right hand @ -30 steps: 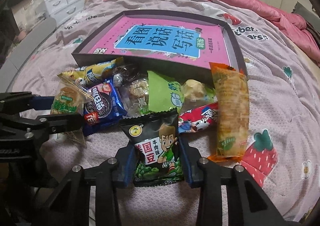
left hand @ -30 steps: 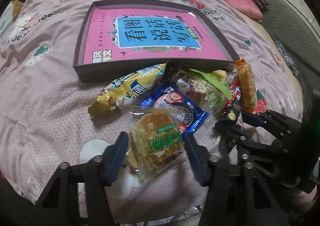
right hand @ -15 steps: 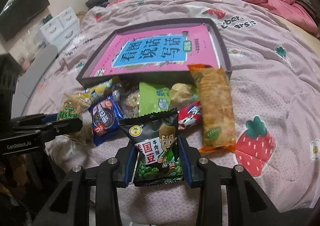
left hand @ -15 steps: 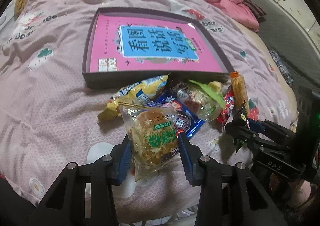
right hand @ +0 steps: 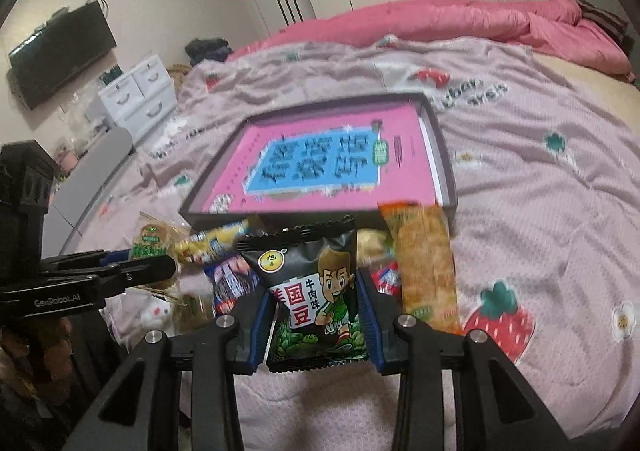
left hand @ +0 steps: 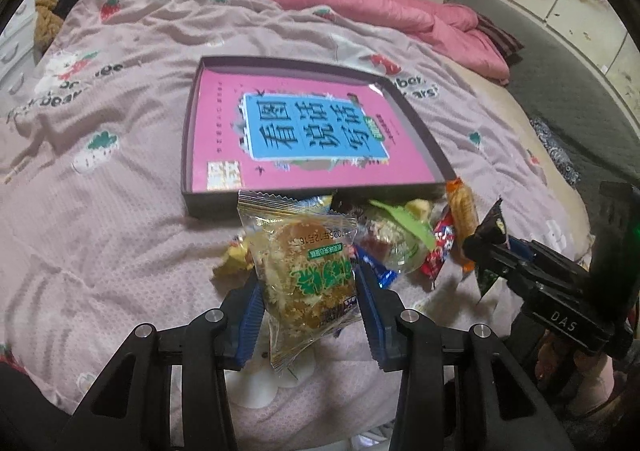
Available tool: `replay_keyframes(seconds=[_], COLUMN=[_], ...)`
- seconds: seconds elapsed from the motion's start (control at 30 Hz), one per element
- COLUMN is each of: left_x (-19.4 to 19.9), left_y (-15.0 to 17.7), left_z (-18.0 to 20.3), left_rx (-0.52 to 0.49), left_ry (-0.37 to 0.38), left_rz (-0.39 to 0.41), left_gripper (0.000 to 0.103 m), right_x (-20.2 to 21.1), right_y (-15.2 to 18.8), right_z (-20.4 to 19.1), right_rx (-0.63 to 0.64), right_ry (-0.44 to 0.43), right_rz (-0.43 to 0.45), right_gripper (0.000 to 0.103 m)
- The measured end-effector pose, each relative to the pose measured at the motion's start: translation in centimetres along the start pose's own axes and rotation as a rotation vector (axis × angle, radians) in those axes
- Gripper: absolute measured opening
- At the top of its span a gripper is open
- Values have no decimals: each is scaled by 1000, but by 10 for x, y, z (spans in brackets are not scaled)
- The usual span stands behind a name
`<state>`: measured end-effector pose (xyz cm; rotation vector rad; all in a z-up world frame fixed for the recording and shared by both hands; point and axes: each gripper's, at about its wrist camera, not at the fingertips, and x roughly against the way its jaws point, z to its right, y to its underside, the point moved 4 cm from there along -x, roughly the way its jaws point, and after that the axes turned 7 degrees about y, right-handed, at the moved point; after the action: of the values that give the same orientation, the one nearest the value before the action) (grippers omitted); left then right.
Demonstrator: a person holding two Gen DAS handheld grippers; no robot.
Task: Organize snacks
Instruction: 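Lift the pastry bag into the tray with the left gripper while the right carries the bean bag there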
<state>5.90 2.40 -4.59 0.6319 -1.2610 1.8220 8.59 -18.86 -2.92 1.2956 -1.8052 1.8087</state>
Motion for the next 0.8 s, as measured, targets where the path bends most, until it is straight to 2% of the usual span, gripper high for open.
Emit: replay_keyframes(seconds=[0.5, 0.8], left_x=[12, 0], left_y=[-38, -56], left_z=[-26, -31], left_rx=[24, 24], left_ry=[-43, -54], left_rz=[108, 132], left_gripper=[45, 45], right_x=[0, -9], right_y=[-39, -62], right_z=[24, 33], right_rx=[-50, -46], right_ry=[-4, 6], right_rz=[107, 157], right_gripper=[39, 39])
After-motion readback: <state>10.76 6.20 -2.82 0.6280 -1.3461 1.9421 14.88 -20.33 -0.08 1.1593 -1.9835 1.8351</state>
